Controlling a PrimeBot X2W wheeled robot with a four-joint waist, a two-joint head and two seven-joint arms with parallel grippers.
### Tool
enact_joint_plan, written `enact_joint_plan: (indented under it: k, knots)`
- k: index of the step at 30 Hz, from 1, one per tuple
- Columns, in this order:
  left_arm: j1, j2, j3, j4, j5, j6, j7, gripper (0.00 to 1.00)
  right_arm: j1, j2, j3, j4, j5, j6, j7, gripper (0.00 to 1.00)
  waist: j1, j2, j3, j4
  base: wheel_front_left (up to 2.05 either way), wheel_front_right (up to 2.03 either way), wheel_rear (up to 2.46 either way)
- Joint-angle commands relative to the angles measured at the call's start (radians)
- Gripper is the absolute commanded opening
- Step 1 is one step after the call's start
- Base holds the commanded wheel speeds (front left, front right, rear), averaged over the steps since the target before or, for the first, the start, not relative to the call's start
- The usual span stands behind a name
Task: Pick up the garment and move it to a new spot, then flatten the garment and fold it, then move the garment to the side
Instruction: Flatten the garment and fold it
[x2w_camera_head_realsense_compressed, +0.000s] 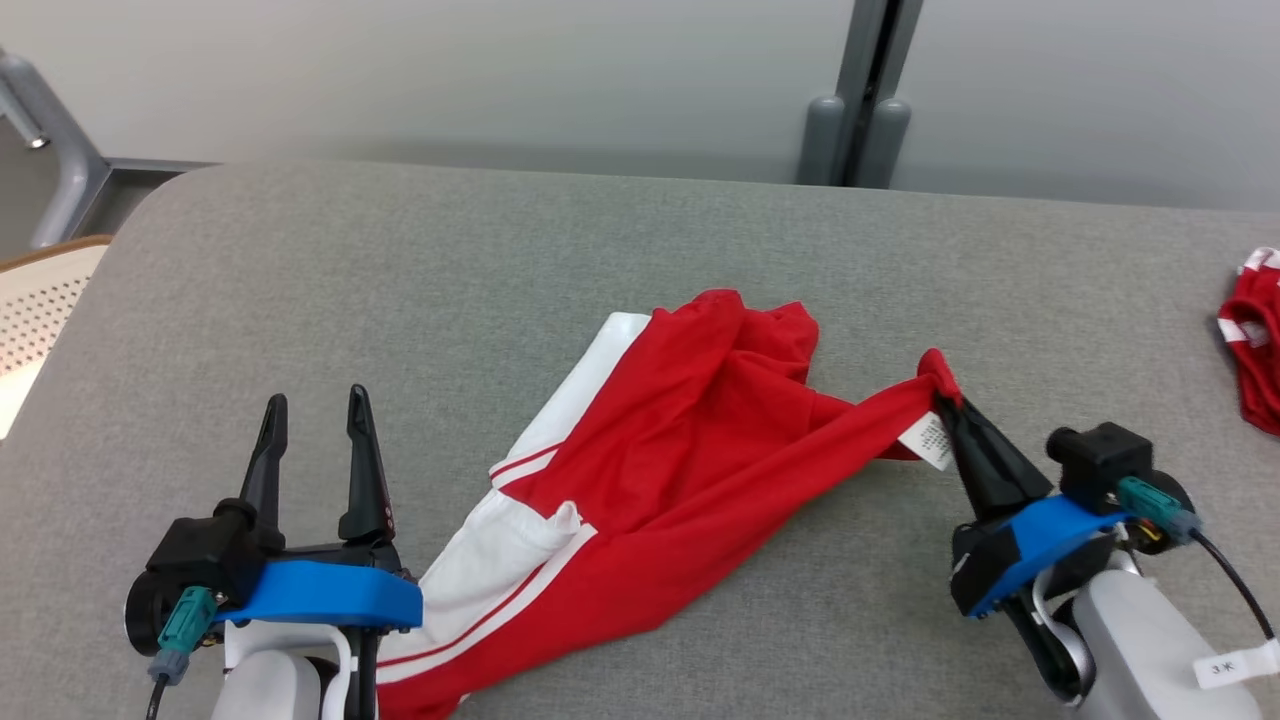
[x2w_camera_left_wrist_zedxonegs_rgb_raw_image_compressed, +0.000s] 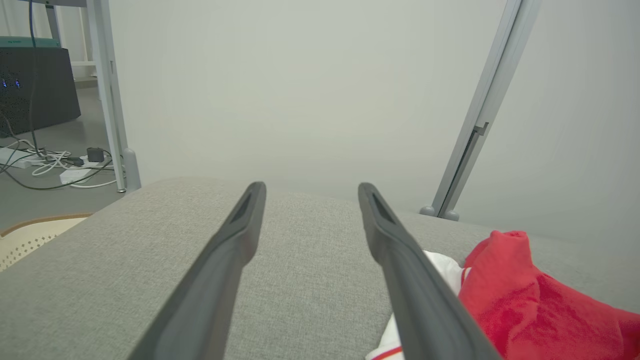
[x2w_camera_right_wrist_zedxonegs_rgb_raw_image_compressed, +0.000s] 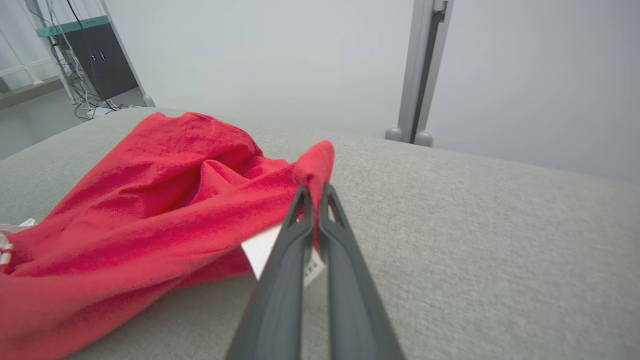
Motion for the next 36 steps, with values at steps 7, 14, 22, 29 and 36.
enact_joint_plan:
  k: [7,14,22,29,36]
  knots:
    - [0.022,0.000,0.003,-0.008,-0.009,0.006,-0.002,1.00,0.205,-0.036,-0.145,-0.288,-0.026,0.000,0.099,0.00,0.0000,-0.0001,-0.030,-0.075,0.00,0.00,0.00]
    - [0.024,0.000,0.008,-0.016,-0.001,0.005,-0.002,1.00,0.411,0.008,-0.319,-0.508,-0.061,0.000,0.199,0.00,0.0000,-0.0001,-0.023,-0.109,0.00,0.00,0.00]
    - [0.013,0.000,0.018,-0.020,0.005,0.000,-0.002,1.00,0.513,0.076,-0.441,-0.601,-0.091,0.000,0.233,0.73,0.0000,-0.0001,-0.008,-0.133,0.00,0.00,0.00]
    - [-0.001,0.000,0.024,-0.012,0.012,-0.007,-0.002,1.00,0.491,0.112,-0.449,-0.660,-0.115,0.000,0.191,1.00,0.0000,-0.0001,-0.003,-0.132,0.00,0.00,0.00]
    - [-0.004,0.000,0.034,-0.013,0.024,-0.014,-0.002,1.00,0.436,0.131,-0.406,-0.673,-0.130,0.000,0.091,1.00,0.0000,-0.0001,0.002,-0.118,0.00,0.00,0.00]
